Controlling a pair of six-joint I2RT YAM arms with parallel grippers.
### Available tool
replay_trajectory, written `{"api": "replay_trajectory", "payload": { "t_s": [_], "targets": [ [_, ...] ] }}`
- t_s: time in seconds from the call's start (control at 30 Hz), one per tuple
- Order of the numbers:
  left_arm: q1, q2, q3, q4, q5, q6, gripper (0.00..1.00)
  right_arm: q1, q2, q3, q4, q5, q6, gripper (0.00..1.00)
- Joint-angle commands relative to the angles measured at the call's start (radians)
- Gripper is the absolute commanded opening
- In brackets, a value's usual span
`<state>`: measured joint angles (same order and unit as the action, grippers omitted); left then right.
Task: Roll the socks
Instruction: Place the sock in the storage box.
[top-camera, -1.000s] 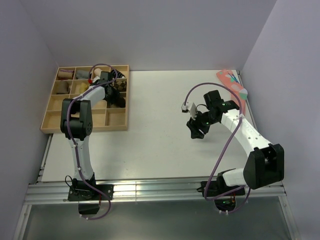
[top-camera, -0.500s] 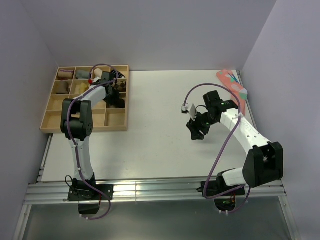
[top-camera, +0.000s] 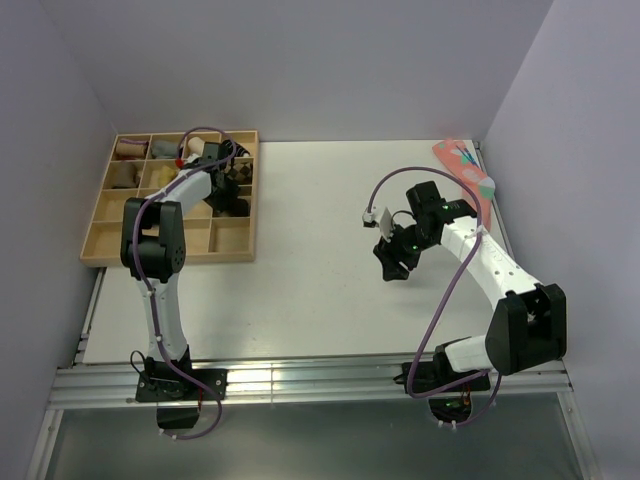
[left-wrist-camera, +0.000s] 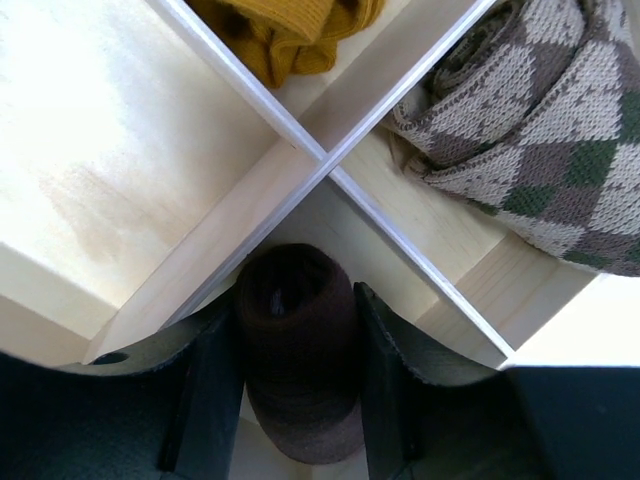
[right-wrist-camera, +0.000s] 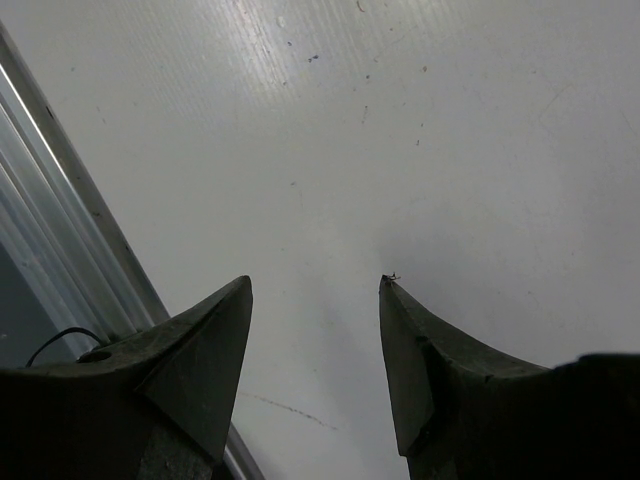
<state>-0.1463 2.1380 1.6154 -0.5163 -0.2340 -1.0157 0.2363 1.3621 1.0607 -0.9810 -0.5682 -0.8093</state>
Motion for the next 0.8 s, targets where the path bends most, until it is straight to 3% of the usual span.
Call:
{"api": "replay_trajectory", "payload": {
  "t_s": [0.0,0.07,0.43,0.47,0.77],
  "targets": [
    [0.022,-0.039,0.031,-0.096,-0.096,0.011,0.5,-0.008,-0.001,0.039,-0.013,-0.012,-0.016,0.61],
    [0.022,-0.041,0.035,-0.097,-0.1,0.011,0.59,-0.009,0.0,0.039,-0.018,-0.012,-0.019,0.61],
    [0.017,-0.052,0.066,-0.14,-0.114,0.006,0.61,-0.009,0.0,0.038,-0.024,-0.012,-0.031,0.61],
    [0.017,-0.053,0.069,-0.145,-0.114,0.008,0.68,-0.009,0.002,0.039,-0.025,-0.012,-0.03,0.61],
    [0.016,-0.076,0.095,-0.185,-0.125,0.008,0.74,-0.009,-0.001,0.041,-0.03,-0.013,-0.034,0.61]
  ]
}}
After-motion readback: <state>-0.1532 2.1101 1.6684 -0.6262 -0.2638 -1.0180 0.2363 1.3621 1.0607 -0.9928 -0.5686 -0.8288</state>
